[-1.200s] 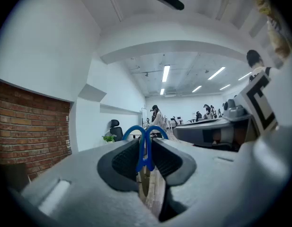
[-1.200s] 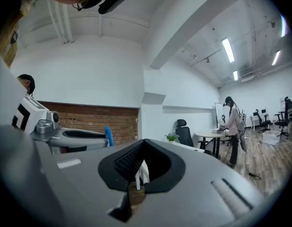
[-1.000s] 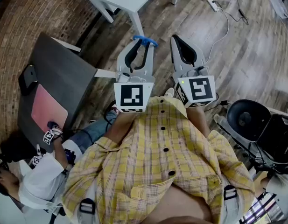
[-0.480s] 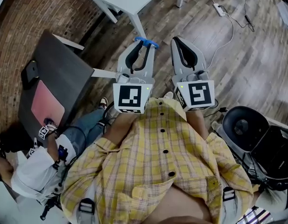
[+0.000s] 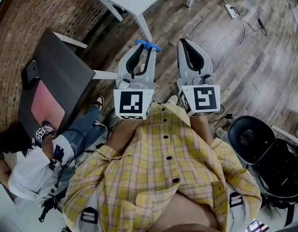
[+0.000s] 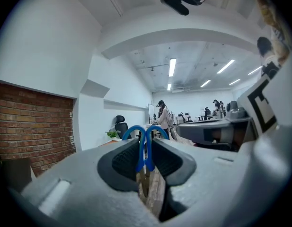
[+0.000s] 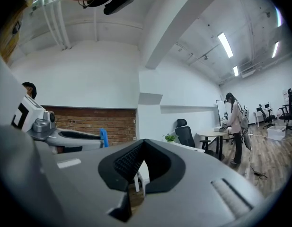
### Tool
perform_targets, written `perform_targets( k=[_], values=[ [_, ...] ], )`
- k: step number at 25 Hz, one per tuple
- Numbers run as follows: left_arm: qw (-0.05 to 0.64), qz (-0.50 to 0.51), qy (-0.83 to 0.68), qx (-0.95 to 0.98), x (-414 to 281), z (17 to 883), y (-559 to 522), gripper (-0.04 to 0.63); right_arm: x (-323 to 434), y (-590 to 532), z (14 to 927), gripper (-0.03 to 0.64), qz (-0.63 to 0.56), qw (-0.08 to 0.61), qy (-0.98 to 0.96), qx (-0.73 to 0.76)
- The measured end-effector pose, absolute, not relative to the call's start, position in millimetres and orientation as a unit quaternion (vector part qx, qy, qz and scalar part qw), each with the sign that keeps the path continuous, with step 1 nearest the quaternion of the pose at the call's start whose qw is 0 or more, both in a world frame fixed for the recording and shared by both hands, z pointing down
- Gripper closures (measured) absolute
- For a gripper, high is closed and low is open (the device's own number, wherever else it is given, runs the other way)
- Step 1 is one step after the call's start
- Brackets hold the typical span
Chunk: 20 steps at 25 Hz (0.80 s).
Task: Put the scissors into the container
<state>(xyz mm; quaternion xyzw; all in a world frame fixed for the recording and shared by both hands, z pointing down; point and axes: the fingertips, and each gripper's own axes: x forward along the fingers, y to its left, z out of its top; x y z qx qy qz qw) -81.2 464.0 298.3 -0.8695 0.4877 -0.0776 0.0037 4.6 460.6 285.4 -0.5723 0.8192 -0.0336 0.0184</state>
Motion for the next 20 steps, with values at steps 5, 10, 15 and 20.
perform_targets(
  k=[5, 10, 15, 20],
  values=[
    [-0.005, -0.067, 0.481, -0.874, -85, 307, 422, 0.506, -4, 421, 291, 0.612, -0.032, 0.005, 0.819, -0.573],
    [-0.015, -0.050, 0.476, -0.878, -96, 305, 357, 0.506, -14, 362, 290, 0.612, -0.014, -0.019, 0.811, -0.585],
    [-0.012, -0.034, 0.464, -0.885, -104, 296, 288, 0.506, -21, 297, 285, 0.612, -0.009, -0.025, 0.802, -0.597],
    [-0.010, -0.035, 0.446, -0.894, -113, 290, 232, 0.506, -34, 242, 277, 0.612, -0.007, -0.033, 0.792, -0.610]
  ],
)
